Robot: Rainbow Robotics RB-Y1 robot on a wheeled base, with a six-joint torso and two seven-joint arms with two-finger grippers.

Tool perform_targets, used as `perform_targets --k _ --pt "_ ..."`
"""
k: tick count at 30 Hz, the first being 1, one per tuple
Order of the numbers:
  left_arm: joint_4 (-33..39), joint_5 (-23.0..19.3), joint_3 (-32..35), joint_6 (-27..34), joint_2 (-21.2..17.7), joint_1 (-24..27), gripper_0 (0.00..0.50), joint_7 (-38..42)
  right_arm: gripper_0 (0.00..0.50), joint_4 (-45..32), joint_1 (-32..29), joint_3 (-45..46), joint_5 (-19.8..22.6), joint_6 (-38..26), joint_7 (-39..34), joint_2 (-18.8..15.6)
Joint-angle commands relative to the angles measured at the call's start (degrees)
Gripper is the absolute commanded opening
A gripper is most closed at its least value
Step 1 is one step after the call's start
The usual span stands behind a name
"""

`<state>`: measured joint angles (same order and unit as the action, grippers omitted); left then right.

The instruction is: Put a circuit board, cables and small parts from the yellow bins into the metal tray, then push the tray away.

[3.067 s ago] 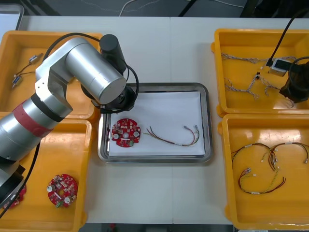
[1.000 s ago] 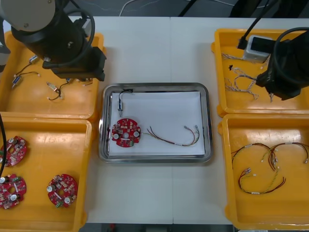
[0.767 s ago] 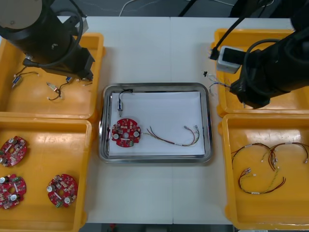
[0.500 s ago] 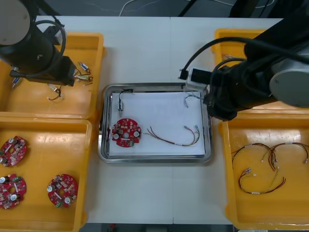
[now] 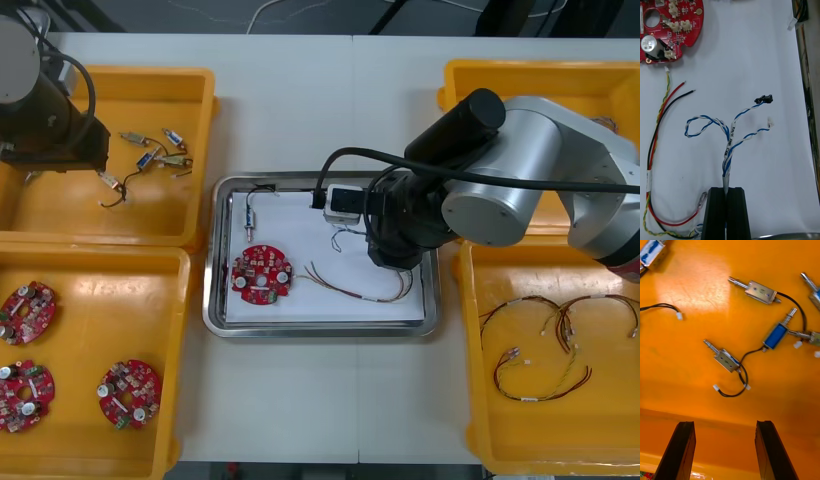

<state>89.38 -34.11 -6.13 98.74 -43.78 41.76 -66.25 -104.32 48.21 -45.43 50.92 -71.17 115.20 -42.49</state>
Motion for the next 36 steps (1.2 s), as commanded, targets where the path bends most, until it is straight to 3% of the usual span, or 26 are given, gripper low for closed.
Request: perform_targets --k 1,15,16,17,18,19,22,29,36 --pt "-4.57 3.00 1.64 -1.88 -1.49 3.16 0.465 7.01 0.000 3.33 4.96 -3.08 -0.04 1.65 -0.68 2.50" --pt "-11.16 8.36 2.79 -10.67 3.87 6.23 0.465 25.47 0.010 10.28 8.12 -5.19 0.67 2.09 1.96 4.25" --pt "-11.95 8.54 2.79 -11.11 4.31 6.76 0.464 26.00 0.232 10.45 8.21 -5.19 0.75 2.09 1.96 4.25" --pt "-13.18 9.50 2.79 -11.55 5.10 7.64 0.464 26.79 0.232 10.81 8.21 -5.19 1.11 2.09 2.13 4.08" --pt "-14.23 10.56 2.79 -11.90 5.81 8.25 0.463 27.40 0.456 11.07 8.21 -5.19 1.55 2.09 2.40 3.90" --pt "-14.94 11.35 2.79 -12.16 6.34 8.61 0.463 27.75 0.500 11.24 8.21 -5.19 1.81 2.09 2.57 3.81" --pt "-17.66 12.93 2.87 -13.57 7.65 9.66 0.461 28.46 0.500 11.07 8.21 -5.19 2.60 2.09 3.37 3.46" --pt "-23.64 12.05 3.14 -18.84 9.06 9.75 0.454 29.51 0.500 8.78 8.21 -3.70 4.27 1.47 3.63 2.76" --pt "-26.54 11.00 3.05 -19.99 9.15 9.31 0.453 28.46 0.500 5.09 8.21 3.95 4.36 -7.84 3.98 2.85"
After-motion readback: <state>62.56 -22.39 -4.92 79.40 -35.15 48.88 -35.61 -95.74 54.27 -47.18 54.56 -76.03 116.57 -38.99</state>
